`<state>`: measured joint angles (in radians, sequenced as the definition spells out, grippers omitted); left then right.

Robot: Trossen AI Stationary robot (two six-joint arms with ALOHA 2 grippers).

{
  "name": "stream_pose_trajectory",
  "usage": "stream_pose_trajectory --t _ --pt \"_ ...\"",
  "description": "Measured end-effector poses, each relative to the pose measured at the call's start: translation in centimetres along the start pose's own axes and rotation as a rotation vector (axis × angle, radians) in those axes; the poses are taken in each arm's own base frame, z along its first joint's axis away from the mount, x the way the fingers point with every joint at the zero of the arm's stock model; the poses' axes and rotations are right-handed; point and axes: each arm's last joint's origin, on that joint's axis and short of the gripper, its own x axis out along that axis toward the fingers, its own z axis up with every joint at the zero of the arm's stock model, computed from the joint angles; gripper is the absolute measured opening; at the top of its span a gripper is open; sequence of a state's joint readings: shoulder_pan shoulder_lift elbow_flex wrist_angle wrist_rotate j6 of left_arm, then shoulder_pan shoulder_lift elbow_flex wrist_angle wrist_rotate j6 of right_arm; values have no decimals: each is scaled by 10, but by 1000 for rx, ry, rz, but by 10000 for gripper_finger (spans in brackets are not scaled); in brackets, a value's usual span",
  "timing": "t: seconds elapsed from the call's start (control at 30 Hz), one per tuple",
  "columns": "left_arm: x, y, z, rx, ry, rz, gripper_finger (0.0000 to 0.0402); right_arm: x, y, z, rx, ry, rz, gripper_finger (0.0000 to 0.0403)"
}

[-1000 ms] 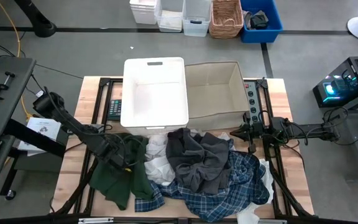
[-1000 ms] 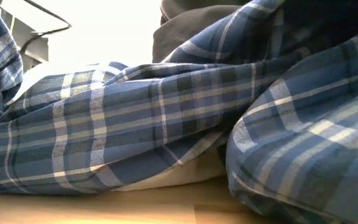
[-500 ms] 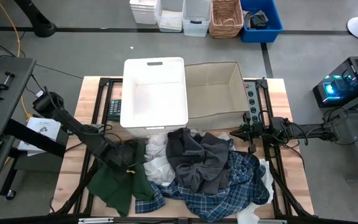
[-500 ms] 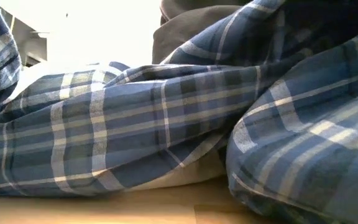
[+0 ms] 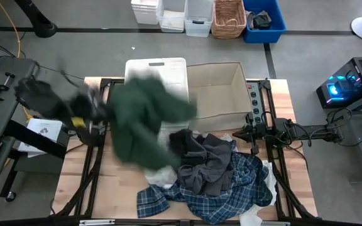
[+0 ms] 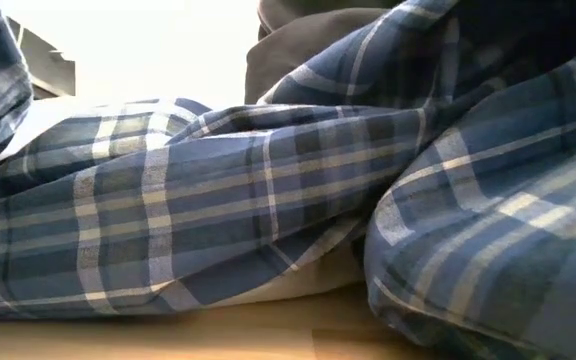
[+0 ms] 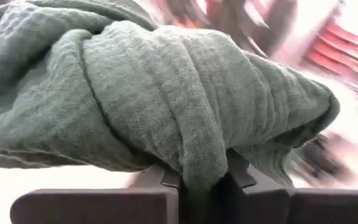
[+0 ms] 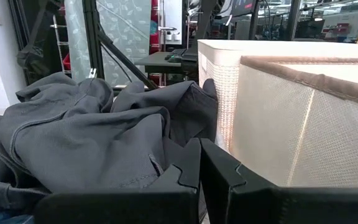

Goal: Sort clothes
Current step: Put the green shirt into the white bin

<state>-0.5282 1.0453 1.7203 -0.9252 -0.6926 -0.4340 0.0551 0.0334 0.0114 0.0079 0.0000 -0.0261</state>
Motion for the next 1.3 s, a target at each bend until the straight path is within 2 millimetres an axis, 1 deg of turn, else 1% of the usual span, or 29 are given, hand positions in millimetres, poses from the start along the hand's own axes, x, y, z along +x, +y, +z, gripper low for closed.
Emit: stream_pose_trajectory --t 0.07,0.13,0.2,0.27,0.37,0.43,0.5,0.6,0.67,0.7,0.83,0.93,0.97,1.0,1.1,1.13,1.2,1.3 --pt "-3 9 19 123 -133 188 33 0 0 0 0 0 0 0" --pt "-2 19 31 254 -191 371 33 0 0 0 0 0 0 0" --pt "4 29 35 336 -194 505 33 0 0 0 0 0 0 0" --pt "14 37 32 349 -176 555 33 0 0 0 0 0 0 0" --pt "38 45 18 306 -119 479 33 0 0 0 0 0 0 0" --pt "61 48 4 264 -78 408 33 0 0 0 0 0 0 0" --pt "88 49 -13 255 -45 368 33 0 0 0 0 0 0 0" --pt "132 54 -43 317 22 383 33 0 0 0 0 0 0 0" --pt "150 60 -58 379 98 447 33 0 0 0 0 0 0 0" --pt "156 64 -64 399 138 507 33 0 0 0 0 0 0 0" --pt "164 82 -83 485 310 757 33 0 0 0 0 0 0 0" --pt "160 94 -86 503 368 861 33 0 0 0 0 0 0 0" --pt "159 97 -87 489 388 855 33 0 0 0 0 0 0 0" --pt "159 100 -87 465 415 812 33 0 0 0 0 0 0 0" --pt "168 104 -94 381 502 626 36 0 0 0 0 0 0 0" --pt "171 103 -96 344 509 598 47 0 0 0 0 0 0 0" --pt "174 102 -98 295 513 564 85 0 0 0 0 0 0 0" --pt "176 101 -100 290 541 506 158 0 0 0 0 0 0 0"
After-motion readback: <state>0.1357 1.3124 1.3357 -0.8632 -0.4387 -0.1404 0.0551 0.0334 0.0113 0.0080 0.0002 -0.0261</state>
